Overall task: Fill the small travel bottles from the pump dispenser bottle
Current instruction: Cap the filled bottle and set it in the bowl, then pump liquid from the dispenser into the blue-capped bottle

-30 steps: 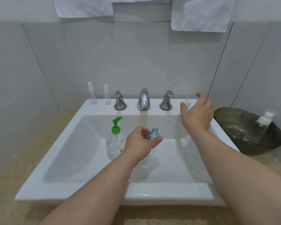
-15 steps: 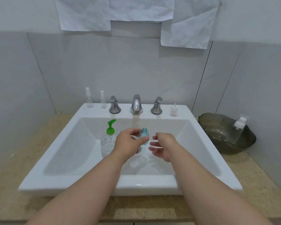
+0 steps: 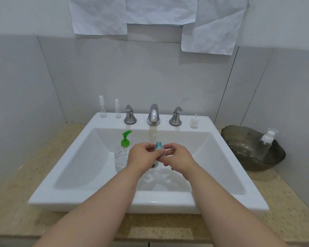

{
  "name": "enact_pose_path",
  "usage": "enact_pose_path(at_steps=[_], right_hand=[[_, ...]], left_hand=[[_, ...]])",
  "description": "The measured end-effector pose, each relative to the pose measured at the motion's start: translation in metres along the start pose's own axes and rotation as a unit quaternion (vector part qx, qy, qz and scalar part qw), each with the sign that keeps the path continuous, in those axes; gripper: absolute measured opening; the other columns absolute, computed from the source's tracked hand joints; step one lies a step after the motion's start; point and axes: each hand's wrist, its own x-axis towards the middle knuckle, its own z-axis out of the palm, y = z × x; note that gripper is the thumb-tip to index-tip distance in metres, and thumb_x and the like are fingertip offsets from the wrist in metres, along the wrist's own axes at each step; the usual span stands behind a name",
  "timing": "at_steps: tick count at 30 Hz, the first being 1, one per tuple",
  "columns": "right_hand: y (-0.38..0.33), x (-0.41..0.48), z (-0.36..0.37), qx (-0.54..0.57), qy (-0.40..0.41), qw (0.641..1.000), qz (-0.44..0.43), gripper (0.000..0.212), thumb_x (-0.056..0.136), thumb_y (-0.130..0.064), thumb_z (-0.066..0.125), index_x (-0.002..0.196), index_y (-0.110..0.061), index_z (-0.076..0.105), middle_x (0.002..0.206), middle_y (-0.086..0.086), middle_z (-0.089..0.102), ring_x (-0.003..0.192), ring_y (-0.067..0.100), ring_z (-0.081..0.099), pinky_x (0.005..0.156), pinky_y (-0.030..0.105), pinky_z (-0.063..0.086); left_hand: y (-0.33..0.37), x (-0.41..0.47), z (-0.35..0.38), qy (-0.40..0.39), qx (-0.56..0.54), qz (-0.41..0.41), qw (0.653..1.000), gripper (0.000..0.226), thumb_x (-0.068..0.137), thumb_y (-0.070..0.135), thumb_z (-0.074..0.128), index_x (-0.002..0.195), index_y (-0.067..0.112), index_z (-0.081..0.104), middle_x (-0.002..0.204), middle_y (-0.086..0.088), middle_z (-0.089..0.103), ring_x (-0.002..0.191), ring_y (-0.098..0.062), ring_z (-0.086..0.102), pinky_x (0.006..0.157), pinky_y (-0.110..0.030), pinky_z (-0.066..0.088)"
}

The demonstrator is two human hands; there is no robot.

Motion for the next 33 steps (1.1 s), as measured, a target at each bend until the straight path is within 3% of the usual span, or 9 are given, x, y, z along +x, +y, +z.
enact_pose_path(at_steps=[4, 7, 10, 13, 16, 19, 21, 25, 33], right_hand=[[0.006, 0.005, 0.001, -0.032, 0.015, 0.999, 0.002, 0.039, 0.08, -0.027, 0.088, 0.112, -0.014, 0.069, 0.094, 0.001, 0.068, 0.071, 0.014, 0.063, 0.071, 0.023, 0.055], [0.015, 0.011, -0.001, -0.066, 0.044, 0.996, 0.028, 0.044, 0.076, -0.028, 0.091, 0.11, -0.014, 0.066, 0.091, -0.002, 0.064, 0.079, 0.017, 0.064, 0.086, 0.036, 0.058], [0.017, 0.013, -0.003, -0.115, 0.052, 0.992, 0.028, 0.041, 0.077, -0.025, 0.089, 0.107, -0.017, 0.062, 0.093, -0.005, 0.06, 0.079, 0.011, 0.059, 0.07, 0.024, 0.049], [0.018, 0.018, -0.003, -0.172, 0.043, 0.984, 0.011, 0.039, 0.079, -0.025, 0.086, 0.106, -0.019, 0.058, 0.1, -0.004, 0.059, 0.083, 0.012, 0.056, 0.061, 0.018, 0.041], [0.021, 0.024, -0.002, -0.191, 0.04, 0.981, 0.004, 0.04, 0.078, -0.025, 0.085, 0.105, -0.019, 0.056, 0.105, -0.004, 0.059, 0.088, 0.015, 0.056, 0.059, 0.019, 0.041], [0.023, 0.03, -0.002, -0.19, 0.037, 0.981, -0.007, 0.039, 0.078, -0.025, 0.085, 0.105, -0.019, 0.057, 0.107, -0.003, 0.06, 0.086, 0.014, 0.056, 0.059, 0.021, 0.043], [0.024, 0.034, -0.003, -0.187, 0.036, 0.982, -0.013, 0.04, 0.079, -0.026, 0.086, 0.106, -0.018, 0.057, 0.11, -0.002, 0.062, 0.086, 0.014, 0.057, 0.06, 0.02, 0.043], [0.022, 0.035, -0.001, -0.171, 0.033, 0.984, -0.034, 0.041, 0.078, -0.028, 0.087, 0.107, -0.019, 0.06, 0.109, -0.003, 0.065, 0.087, 0.014, 0.058, 0.059, 0.018, 0.042], [0.017, 0.031, 0.0, -0.136, -0.003, 0.99, -0.044, 0.046, 0.077, -0.026, 0.089, 0.116, -0.026, 0.065, 0.11, -0.01, 0.067, 0.097, 0.01, 0.062, 0.072, 0.02, 0.049]], left_hand=[[0.005, -0.004, -0.002, 0.006, -0.002, -0.003, 1.0, 0.046, 0.086, 0.045, 0.081, 0.119, 0.014, 0.076, 0.097, 0.012, 0.073, 0.095, -0.009, 0.069, 0.08, -0.02, 0.051], [0.013, -0.008, -0.008, 0.108, 0.004, 0.009, 0.994, 0.034, 0.097, 0.048, 0.067, 0.104, 0.016, 0.076, 0.094, 0.01, 0.072, 0.093, -0.013, 0.067, 0.078, -0.024, 0.043], [0.025, -0.002, -0.027, 0.23, -0.025, 0.022, 0.973, 0.023, 0.103, 0.032, 0.057, 0.092, 0.015, 0.067, 0.084, 0.007, 0.067, 0.089, -0.022, 0.064, 0.074, -0.03, 0.039], [0.03, 0.032, -0.053, 0.299, -0.018, -0.008, 0.954, 0.014, 0.1, 0.03, 0.056, 0.096, 0.017, 0.058, 0.097, 0.001, 0.066, 0.099, -0.03, 0.064, 0.085, -0.039, 0.05], [0.013, 0.065, -0.062, 0.199, 0.094, -0.118, 0.968, 0.033, 0.105, 0.042, 0.042, 0.108, 0.013, 0.058, 0.117, -0.013, 0.065, 0.109, -0.038, 0.061, 0.098, -0.046, 0.051], [-0.005, 0.074, -0.055, 0.068, 0.076, -0.111, 0.989, 0.064, 0.111, 0.048, 0.024, 0.086, 0.008, 0.066, 0.096, -0.012, 0.068, 0.077, -0.029, 0.057, 0.081, -0.034, 0.048], [-0.011, 0.07, -0.053, 0.041, -0.002, -0.096, 0.995, 0.065, 0.111, 0.049, 0.026, 0.066, 0.013, 0.055, 0.08, -0.005, 0.071, 0.069, -0.023, 0.049, 0.067, -0.032, 0.04], [-0.011, 0.063, -0.05, -0.024, -0.041, -0.081, 0.996, 0.063, 0.109, 0.051, 0.029, 0.061, 0.014, 0.045, 0.058, -0.007, 0.065, 0.077, -0.026, 0.055, 0.064, -0.034, 0.036], [0.0, 0.052, -0.043, -0.101, 0.1, -0.024, 0.99, 0.069, 0.109, 0.057, 0.02, 0.067, 0.012, 0.051, 0.063, -0.005, 0.065, 0.069, -0.022, 0.052, 0.067, -0.033, 0.04]])
